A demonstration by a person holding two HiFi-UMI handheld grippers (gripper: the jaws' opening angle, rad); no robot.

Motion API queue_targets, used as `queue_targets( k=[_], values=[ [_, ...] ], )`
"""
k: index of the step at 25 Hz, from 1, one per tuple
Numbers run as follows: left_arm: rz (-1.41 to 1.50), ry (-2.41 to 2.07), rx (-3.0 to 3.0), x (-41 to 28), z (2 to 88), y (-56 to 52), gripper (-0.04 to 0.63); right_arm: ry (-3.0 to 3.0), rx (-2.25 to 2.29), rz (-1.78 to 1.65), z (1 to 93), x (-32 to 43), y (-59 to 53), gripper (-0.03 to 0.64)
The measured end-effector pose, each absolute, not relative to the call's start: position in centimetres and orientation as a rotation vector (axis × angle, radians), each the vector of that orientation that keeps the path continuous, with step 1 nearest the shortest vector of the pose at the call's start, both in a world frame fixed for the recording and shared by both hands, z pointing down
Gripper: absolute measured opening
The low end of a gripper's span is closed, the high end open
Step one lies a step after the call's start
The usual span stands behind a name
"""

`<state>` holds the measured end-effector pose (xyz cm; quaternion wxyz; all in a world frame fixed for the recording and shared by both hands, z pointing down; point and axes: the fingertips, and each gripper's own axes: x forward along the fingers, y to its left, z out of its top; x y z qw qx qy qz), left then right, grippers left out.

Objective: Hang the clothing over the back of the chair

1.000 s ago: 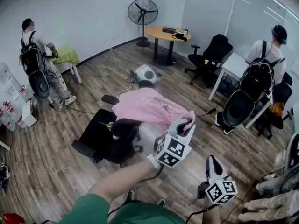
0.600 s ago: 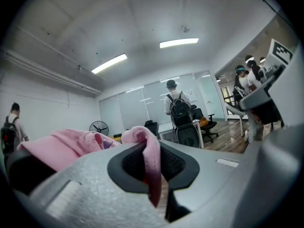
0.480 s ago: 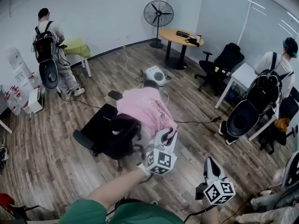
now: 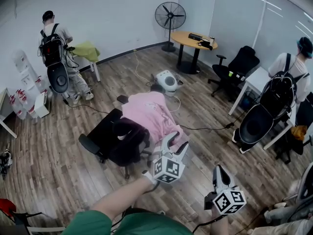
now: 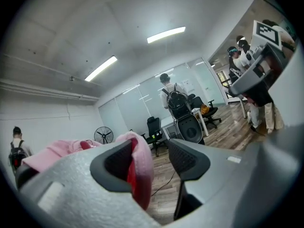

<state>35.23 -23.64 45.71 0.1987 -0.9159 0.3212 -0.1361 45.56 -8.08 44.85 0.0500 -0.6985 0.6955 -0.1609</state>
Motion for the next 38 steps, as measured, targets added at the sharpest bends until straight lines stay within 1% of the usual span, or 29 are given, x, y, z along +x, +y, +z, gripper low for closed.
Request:
queue_targets(
  k=[4,9,12,17,26,30,34,35,38],
  values=[
    [-0.582,0.852,-2.463,35.5,47.1,-24.1,0.242,2.112,-2.12,-0.492,44.8,46.0,-8.0,0.003],
    [-0.757,0.762,-2.378,35.5,47.9,-23.7,0.25,2.103,-2.114,-0.498,44.7,46.6,-7.9,0.003],
    [-0.833,0.755,-2.338,35.1,47.7,-23.5,0.273,2.1,-2.108,-0.499,44.8,46.9,-7.9,0.003],
    [-0.813,0.762,-2.352,34.1,46.7,-23.1,0.275,2.108,-2.095,-0.499,44.8,46.4,-8.6,0.005],
    [-0.638,0.873,-2.706,31.2,45.9,-21.5,0.269,2.149,-2.055,-0.493,44.8,45.5,-9.7,0.003],
    [-0.516,0.986,-2.758,28.1,44.3,-21.4,0.226,2.18,-2.02,-0.498,45.0,44.3,-10.9,0.003],
    [-0.364,1.063,-2.805,25.2,42.4,-20.9,0.111,2.2,-1.989,-0.456,44.7,42.9,-12.0,0.003],
    [-0.344,1.083,-2.805,24.5,42.1,-20.8,0.092,2.203,-1.981,-0.442,44.5,42.6,-12.3,0.003],
    [-0.269,1.15,-2.805,22.3,41.0,-20.7,0.062,2.223,-1.958,-0.41,43.9,41.3,-13.2,0.003]
  ],
)
